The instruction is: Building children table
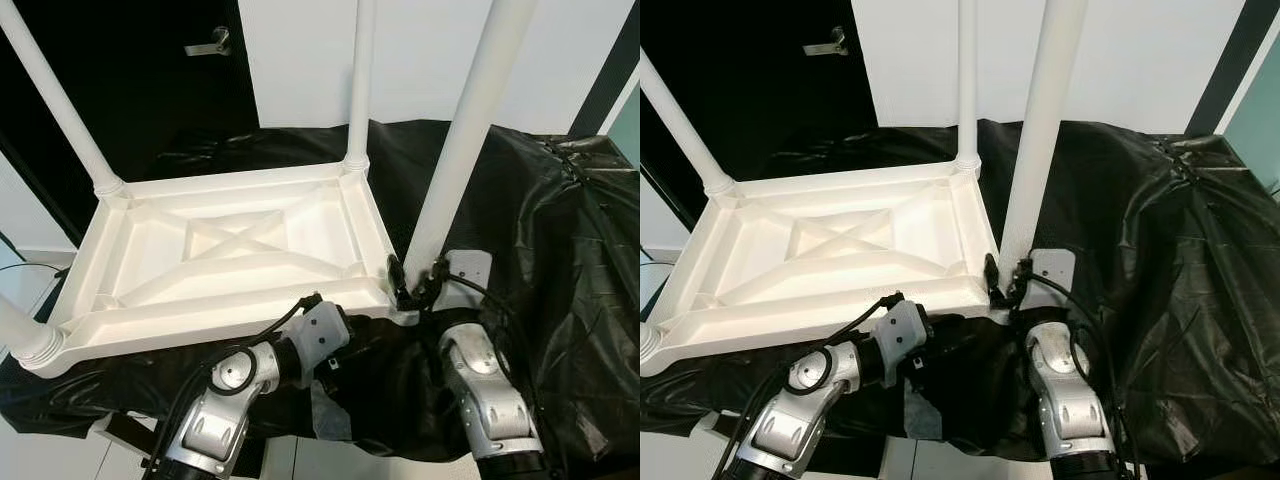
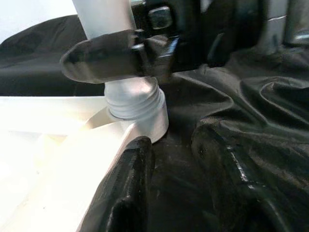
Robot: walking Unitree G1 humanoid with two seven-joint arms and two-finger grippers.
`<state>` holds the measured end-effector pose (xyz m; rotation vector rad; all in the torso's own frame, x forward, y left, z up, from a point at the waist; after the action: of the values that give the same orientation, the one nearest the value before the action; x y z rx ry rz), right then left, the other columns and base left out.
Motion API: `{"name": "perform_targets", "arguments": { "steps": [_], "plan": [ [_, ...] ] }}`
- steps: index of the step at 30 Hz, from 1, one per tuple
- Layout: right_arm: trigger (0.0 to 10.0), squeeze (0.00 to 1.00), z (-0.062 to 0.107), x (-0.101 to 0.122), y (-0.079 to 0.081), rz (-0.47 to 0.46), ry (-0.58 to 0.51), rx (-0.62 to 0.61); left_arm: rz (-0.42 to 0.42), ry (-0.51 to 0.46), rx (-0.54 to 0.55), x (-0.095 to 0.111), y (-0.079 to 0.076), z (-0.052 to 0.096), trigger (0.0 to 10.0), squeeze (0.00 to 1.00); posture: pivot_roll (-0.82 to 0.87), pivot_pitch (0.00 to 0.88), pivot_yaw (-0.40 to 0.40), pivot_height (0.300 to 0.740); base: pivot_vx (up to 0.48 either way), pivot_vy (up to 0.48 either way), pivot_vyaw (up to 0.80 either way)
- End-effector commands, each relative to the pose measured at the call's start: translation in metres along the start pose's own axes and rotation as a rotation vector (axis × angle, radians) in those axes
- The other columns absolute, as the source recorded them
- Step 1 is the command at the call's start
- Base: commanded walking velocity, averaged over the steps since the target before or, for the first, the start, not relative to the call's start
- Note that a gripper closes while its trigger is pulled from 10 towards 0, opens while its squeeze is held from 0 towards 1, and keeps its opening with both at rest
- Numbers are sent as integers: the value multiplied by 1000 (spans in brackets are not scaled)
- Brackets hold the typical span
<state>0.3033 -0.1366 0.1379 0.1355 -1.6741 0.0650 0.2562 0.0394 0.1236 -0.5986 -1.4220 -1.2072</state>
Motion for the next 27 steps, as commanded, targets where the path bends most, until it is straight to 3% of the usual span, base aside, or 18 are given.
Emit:
{"name": "perform_targets", "arguments": {
  "steps": [1,2,3,6,9,13,17,18,27],
  "plan": [
    [10000,1000,2,1,-3,-13,-10,14,5,16,86,-3,5,1,10000,0,1,0,22,740,0,0,0],
    [10000,133,4,2,-3,-22,-6,70,5,17,86,-3,6,2,10000,0,1,0,25,740,0,0,0],
    [10000,0,7,3,-4,-21,-9,143,5,16,87,-3,6,2,10000,0,0,0,27,740,0,0,0],
    [10000,0,10,2,-5,-36,1,210,6,16,87,-3,6,3,10000,0,0,0,27,740,0,0,0],
    [10000,0,14,1,-11,1,35,392,9,12,86,-1,6,4,10000,0,6,0,39,740,0,0,0],
    [10000,0,13,1,-14,20,42,426,10,10,86,-1,7,5,10000,0,6,0,41,740,0,0,0],
    [10000,0,8,-2,-20,44,94,520,7,13,86,-2,8,7,10000,0,14,0,45,740,0,0,0],
    [10000,0,2,0,-25,76,134,605,3,19,92,-2,10,10,10000,0,27,0,39,740,0,0,0],
    [10000,0,-13,7,-34,144,189,744,1,23,104,-3,11,11,10000,0,38,0,33,740,0,0,0]
  ]
}}
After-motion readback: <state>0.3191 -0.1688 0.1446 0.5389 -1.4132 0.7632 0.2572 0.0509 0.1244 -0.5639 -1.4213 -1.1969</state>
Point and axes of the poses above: a point about 5 cm out from each wrist's last joint towards the gripper, its own z axis pointing back from the gripper into the wrist, its own x axis along the axis of the wrist's last joint, y = z × x, the point moved 3 cm from there along -z, pointing out of the wrist towards the gripper, and after that the axes turned 3 degrees about -z, right-handed, at the moved point
